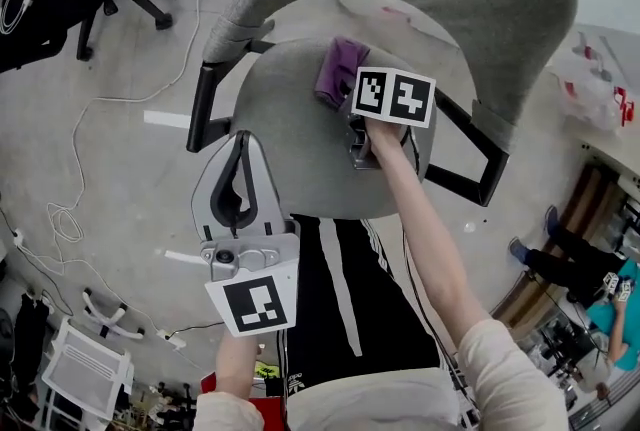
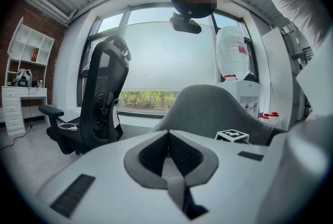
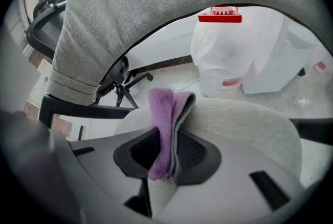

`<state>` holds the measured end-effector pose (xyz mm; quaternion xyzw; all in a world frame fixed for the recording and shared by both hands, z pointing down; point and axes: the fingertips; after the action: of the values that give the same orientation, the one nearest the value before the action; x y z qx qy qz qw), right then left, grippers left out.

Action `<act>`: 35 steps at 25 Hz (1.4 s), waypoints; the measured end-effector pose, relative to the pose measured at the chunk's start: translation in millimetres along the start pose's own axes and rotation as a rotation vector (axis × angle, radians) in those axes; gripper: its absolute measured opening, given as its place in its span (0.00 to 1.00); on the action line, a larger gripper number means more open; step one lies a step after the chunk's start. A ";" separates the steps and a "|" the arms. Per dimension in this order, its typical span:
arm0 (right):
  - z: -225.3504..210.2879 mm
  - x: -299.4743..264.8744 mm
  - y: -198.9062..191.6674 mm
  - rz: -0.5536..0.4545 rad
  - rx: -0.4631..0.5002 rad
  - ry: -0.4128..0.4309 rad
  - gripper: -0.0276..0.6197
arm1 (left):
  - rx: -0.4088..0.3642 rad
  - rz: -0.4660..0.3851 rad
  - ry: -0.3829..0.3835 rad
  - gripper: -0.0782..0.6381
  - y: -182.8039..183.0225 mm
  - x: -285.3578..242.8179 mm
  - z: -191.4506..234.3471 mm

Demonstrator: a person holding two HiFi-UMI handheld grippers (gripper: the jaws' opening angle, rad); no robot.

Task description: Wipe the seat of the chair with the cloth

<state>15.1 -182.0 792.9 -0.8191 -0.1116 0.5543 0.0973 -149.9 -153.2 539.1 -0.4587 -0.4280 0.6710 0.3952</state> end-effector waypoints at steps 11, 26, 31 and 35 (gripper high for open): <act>-111.8 58.1 -32.4 -0.004 -0.050 -0.175 0.18 | -0.024 0.023 -0.063 0.13 -3.3 -1.7 -27.2; -177.2 100.7 -57.1 0.035 -0.008 -0.406 0.18 | -0.053 0.052 -0.095 0.13 -11.0 3.5 -43.6; -181.1 106.1 -57.3 0.042 0.029 -0.482 0.18 | -0.052 0.043 -0.081 0.13 -11.1 7.5 -42.9; -162.2 114.7 -48.0 -0.022 -0.015 -0.458 0.18 | -0.040 0.040 -0.053 0.13 -11.6 11.6 -35.4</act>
<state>203.7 -108.5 764.3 -0.6713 -0.1438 0.7238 0.0690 -117.7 -131.3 539.2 -0.4572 -0.4424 0.6818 0.3611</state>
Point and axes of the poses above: the fingertips, and each gripper's own axes: x backward along the fingers, z to its left, y out of its top, and after that the axes turned 10 degrees about x, right-handed
